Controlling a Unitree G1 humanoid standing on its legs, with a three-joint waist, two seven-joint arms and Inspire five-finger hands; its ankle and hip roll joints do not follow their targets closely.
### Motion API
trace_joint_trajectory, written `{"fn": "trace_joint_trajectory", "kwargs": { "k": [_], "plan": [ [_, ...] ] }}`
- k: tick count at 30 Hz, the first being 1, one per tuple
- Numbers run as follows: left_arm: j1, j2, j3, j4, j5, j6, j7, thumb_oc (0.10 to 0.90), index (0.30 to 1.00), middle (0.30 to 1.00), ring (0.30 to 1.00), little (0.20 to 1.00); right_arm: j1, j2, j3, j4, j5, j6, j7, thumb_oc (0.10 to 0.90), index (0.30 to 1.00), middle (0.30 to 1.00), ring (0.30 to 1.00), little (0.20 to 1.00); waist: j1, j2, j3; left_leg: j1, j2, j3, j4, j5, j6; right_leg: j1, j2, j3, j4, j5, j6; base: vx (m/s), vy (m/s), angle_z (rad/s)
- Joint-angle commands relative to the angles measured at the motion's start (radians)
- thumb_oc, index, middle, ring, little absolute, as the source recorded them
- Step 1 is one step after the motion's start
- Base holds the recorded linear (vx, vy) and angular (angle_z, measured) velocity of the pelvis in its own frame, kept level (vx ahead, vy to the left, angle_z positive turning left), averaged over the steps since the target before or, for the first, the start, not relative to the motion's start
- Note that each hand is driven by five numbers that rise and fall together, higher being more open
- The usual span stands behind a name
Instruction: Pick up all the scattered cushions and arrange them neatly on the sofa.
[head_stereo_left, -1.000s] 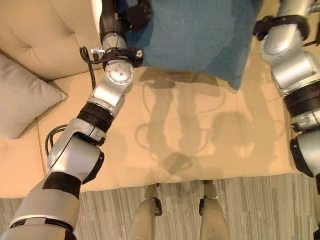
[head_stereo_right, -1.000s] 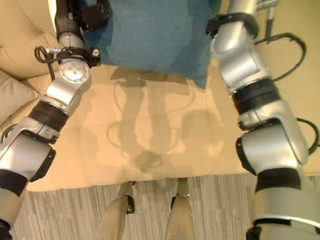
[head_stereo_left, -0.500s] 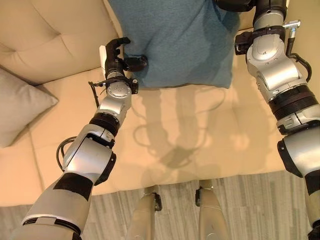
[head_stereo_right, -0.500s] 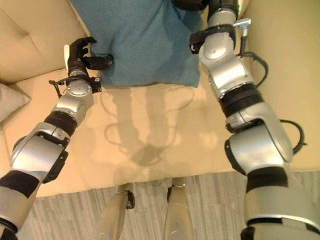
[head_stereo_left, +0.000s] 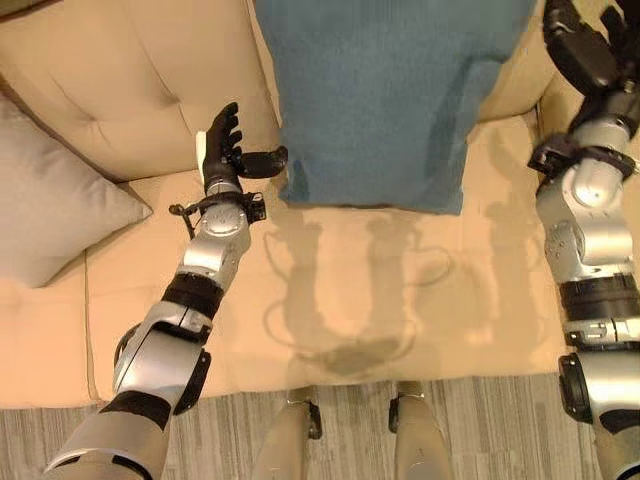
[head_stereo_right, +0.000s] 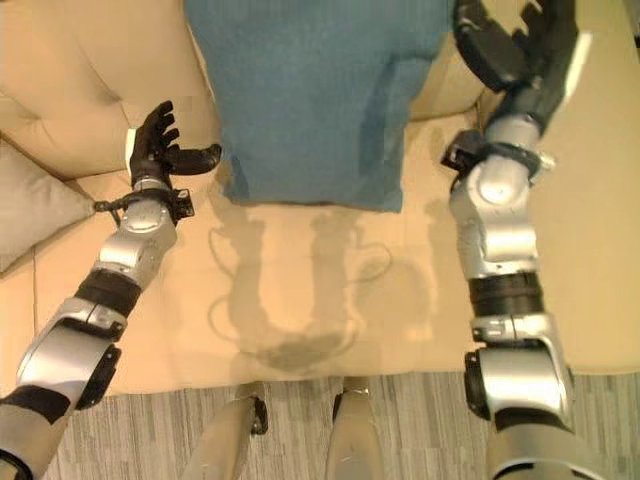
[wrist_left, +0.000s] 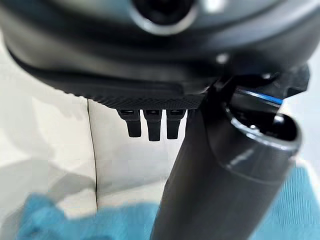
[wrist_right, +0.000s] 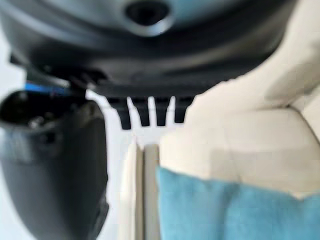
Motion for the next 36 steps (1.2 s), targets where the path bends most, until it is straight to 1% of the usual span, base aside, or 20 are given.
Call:
{"fn": "trace_joint_trajectory", "kwargs": {
  "k": [1, 2, 3, 6, 10, 12, 13, 15, 17, 19, 20, 22, 26, 28, 29, 30, 31, 32, 34, 36],
  "plan": [
    [0.165, 0.072, 0.092, -0.089, 0.06, -0.092, -0.006, 0.8, 0.9, 0.9, 0.9, 0.9, 0.166, 0.049, -0.151, -0.12, 0.01, -0.147, 0.032, 0.8, 0.9, 0.9, 0.9, 0.9, 0.027, -0.047, -0.177, 0.064, -0.003, -0.002, 0.006, -0.137, -0.027, 0.088, 0.012, 0.021, 0.029, -0.172, 0.009, 0.16, 0.015, 0.03],
    [0.367, 0.059, 0.18, -0.149, 0.015, -0.11, -0.063, 0.8, 0.9, 0.9, 0.9, 0.9, 0.299, 0.079, -0.242, -0.153, -0.006, -0.147, 0.061, 0.8, 0.9, 0.9, 0.9, 0.9, 0.025, -0.055, -0.194, 0.093, -0.001, -0.003, 0.006, -0.149, -0.018, 0.116, 0.014, 0.02, 0.031, -0.182, 0.009, 0.14, 0.014, 0.01],
    [0.388, 0.058, 0.182, -0.162, 0.016, -0.108, -0.067, 0.8, 0.9, 0.9, 0.9, 0.9, 0.316, 0.084, -0.243, -0.161, -0.007, -0.146, 0.063, 0.8, 0.9, 0.9, 0.9, 0.9, 0.025, -0.056, -0.201, 0.099, -0.001, -0.003, 0.006, -0.152, -0.018, 0.122, 0.014, 0.02, 0.03, -0.184, 0.009, 0.15, 0.036, -0.02],
    [0.692, 0.014, 0.287, -0.215, -0.026, -0.133, -0.143, 0.8, 0.9, 0.9, 0.9, 0.9, 0.543, 0.111, -0.347, -0.137, -0.061, -0.123, 0.12, 0.8, 0.9, 0.9, 0.9, 0.9, 0.022, -0.067, -0.223, 0.178, 0.0, -0.004, 0.006, -0.181, 0.001, 0.182, 0.01, 0.021, 0.063, -0.215, 0.011, 0.1, 0.09, -0.04],
    [0.9, -0.052, 0.304, -0.047, 0.069, -0.095, -0.233, 0.8, 0.9, 0.9, 0.9, 0.9, 0.765, 0.198, -0.451, 0.0, -0.057, -0.088, 0.178, 0.8, 0.9, 0.9, 0.9, 0.9, 0.006, -0.075, -0.232, 0.266, -0.01, 0.005, 0.071, -0.242, 0.027, 0.256, -0.016, 0.024, 0.149, -0.258, 0.02, 0.07, 0.177, -0.03],
    [0.957, -0.08, 0.304, 0.023, 0.156, -0.111, -0.217, 0.8, 0.9, 0.9, 0.9, 0.9, 0.834, 0.258, -0.492, 0.073, -0.04, -0.099, 0.17, 0.8, 0.9, 0.9, 0.9, 0.9, 0.006, -0.082, -0.236, 0.29, -0.026, 0.003, 0.114, -0.28, 0.041, 0.289, -0.033, 0.018, 0.165, -0.262, 0.027, 0.04, 0.204, 0.03],
    [0.976, -0.082, 0.287, 0.047, 0.216, -0.119, -0.218, 0.8, 0.9, 0.9, 0.9, 0.9, 0.862, 0.285, -0.517, 0.106, -0.028, -0.104, 0.163, 0.8, 0.9, 0.9, 0.9, 0.9, 0.005, -0.088, -0.233, 0.303, -0.036, 0.003, 0.125, -0.293, 0.05, 0.301, -0.041, 0.019, 0.169, -0.25, 0.035, -0.01, 0.203, 0.04],
    [0.983, -0.135, 0.309, 0.165, 0.142, -0.11, -0.24, 0.8, 0.9, 0.9, 0.9, 0.9, 0.862, 0.301, -0.517, 0.187, 0.014, -0.105, 0.155, 0.8, 0.9, 0.9, 0.9, 0.9, 0.016, -0.101, -0.227, 0.314, -0.048, 0.018, 0.116, -0.298, 0.058, 0.294, -0.053, 0.021, 0.15, -0.197, 0.053, -0.14, 0.17, -0.02],
    [0.959, -0.177, 0.296, 0.339, 0.13, -0.11, -0.256, 0.8, 0.9, 0.9, 0.9, 0.9, 0.822, 0.323, -0.462, 0.265, 0.028, -0.101, 0.157, 0.8, 0.9, 0.9, 0.9, 0.9, 0.028, -0.119, -0.225, 0.303, -0.06, 0.056, 0.093, -0.282, 0.061, 0.242, -0.069, 0.019, 0.113, -0.061, 0.091, -0.31, 0.142, -0.3],
    [0.946, -0.171, 0.272, 0.392, 0.175, -0.101, -0.255, 0.8, 0.9, 0.9, 0.9, 0.9, 0.816, 0.344, -0.428, 0.269, 0.017, -0.096, 0.162, 0.8, 0.9, 0.9, 0.9, 0.9, 0.035, -0.12, -0.222, 0.292, -0.051, 0.076, 0.085, -0.269, 0.059, 0.21, -0.072, -0.011, 0.112, -0.035, 0.1, -0.3, 0.102, -0.75],
    [0.947, -0.191, 0.265, 0.49, 0.191, -0.075, -0.267, 0.8, 0.9, 0.9, 0.9, 0.9, 0.808, 0.371, -0.382, 0.293, 0.022, -0.094, 0.165, 0.8, 0.9, 0.9, 0.9, 0.9, 0.061, -0.107, -0.211, 0.273, -0.026, 0.11, 0.08, -0.243, 0.057, 0.235, -0.067, -0.119, 0.157, -0.125, 0.077, -0.39, 0.178, -0.91],
    [0.948, -0.188, 0.239, 0.564, 0.269, -0.052, -0.264, 0.8, 0.9, 0.9, 0.9, 0.9, 0.796, 0.407, -0.319, 0.365, 0.021, -0.084, 0.174, 0.8, 0.9, 0.9, 0.9, 0.9, 0.077, -0.102, -0.219, 0.26, -0.017, 0.143, 0.06, -0.21, 0.064, 0.284, -0.048, -0.147, 0.272, -0.216, 0.055, -0.39, 0.185, -0.47],
    [0.963, -0.185, 0.174, 0.571, 0.364, -0.038, -0.243, 0.8, 0.9, 0.9, 0.9, 0.9, 0.818, 0.442, -0.21, 0.528, -0.055, -0.031, 0.175, 0.8, 0.9, 0.9, 0.9, 0.9, 0.129, -0.128, -0.268, 0.22, -0.047, 0.162, 0.032, -0.156, 0.076, 0.412, 0.019, -0.098, 0.373, -0.31, 0.047, -0.3, 0.045, -0.35],
    [0.948, -0.179, 0.122, 0.571, 0.419, -0.028, -0.244, 0.8, 0.9, 0.9, 0.9, 0.9, 0.821, 0.452, -0.159, 0.626, -0.072, -0.007, 0.188, 0.8, 0.9, 0.9, 0.9, 0.9, 0.145, -0.149, -0.286, 0.154, -0.07, 0.153, 0.046, -0.122, 0.075, 0.445, 0.086, -0.002, 0.399, -0.321, 0.032, -0.46, -0.035, 0.0],
    [0.935, -0.166, 0.104, 0.55, 0.424, -0.03, -0.236, 0.8, 0.9, 0.9, 0.9, 0.9, 0.805, 0.454, -0.107, 0.689, -0.1, 0.017, 0.185, 0.8, 0.9, 0.9, 0.9, 0.9, 0.17, -0.163, -0.285, 0.088, -0.087, 0.162, 0.065, -0.09, 0.075, 0.51, 0.137, 0.044, 0.351, -0.364, 0.002, -0.45, -0.041, 0.29],
    [0.935, -0.167, 0.104, 0.55, 0.424, -0.03, -0.236, 0.8, 0.9, 0.9, 0.9, 0.9, 0.804, 0.454, -0.107, 0.689, -0.1, 0.017, 0.185, 0.8, 0.9, 0.9, 0.9, 0.9, 0.172, -0.16, -0.287, 0.083, -0.082, 0.162, 0.068, -0.089, 0.073, 0.507, 0.142, 0.046, 0.348, -0.359, 0.001, -0.5, -0.083, 0.41],
    [0.928, -0.157, 0.094, 0.541, 0.415, -0.03, -0.231, 0.8, 0.9, 0.9, 0.9, 0.9, 0.808, 0.464, -0.07, 0.695, -0.116, 0.026, 0.194, 0.8, 0.9, 0.9, 0.9, 0.9, 0.182, -0.165, -0.268, 0.057, -0.081, 0.153, 0.073, -0.055, 0.067, 0.502, 0.16, 0.061, 0.319, -0.425, -0.037, -0.36, -0.087, 0.29],
    [0.905, -0.159, 0.091, 0.536, 0.419, -0.034, -0.233, 0.8, 0.9, 0.9, 0.9, 0.9, 0.806, 0.459, -0.038, 0.701, -0.137, 0.029, 0.204, 0.8, 0.9, 0.9, 0.9, 0.9, 0.187, -0.153, -0.262, 0.018, -0.069, 0.145, 0.073, -0.021, 0.047, 0.499, 0.186, 0.074, 0.273, -0.501, -0.073, -0.54, -0.125, 0.29],
    [0.894, -0.16, 0.09, 0.527, 0.405, -0.035, -0.229, 0.8, 0.9, 0.9, 0.9, 0.9, 0.792, 0.447, 0.008, 0.692, -0.184, 0.032, 0.21, 0.8, 0.9, 0.9, 0.9, 0.9, 0.18, -0.12, -0.22, 0.005, -0.045, 0.133, 0.042, 0.035, 0.014, 0.445, 0.219, 0.079, 0.298, -0.528, -0.11, -0.6, -0.085, 0.18],
    [0.903, -0.169, 0.099, 0.52, 0.387, -0.042, -0.223, 0.8, 0.9, 0.9, 0.9, 0.9, 0.796, 0.439, 0.025, 0.698, -0.209, 0.039, 0.218, 0.8, 0.9, 0.9, 0.9, 0.9, 0.177, -0.091, -0.193, 0.0, -0.026, 0.118, 0.019, 0.042, 0.0, 0.442, 0.239, 0.069, 0.275, -0.526, -0.122, -0.51, -0.03, -0.18]
  ]
}}
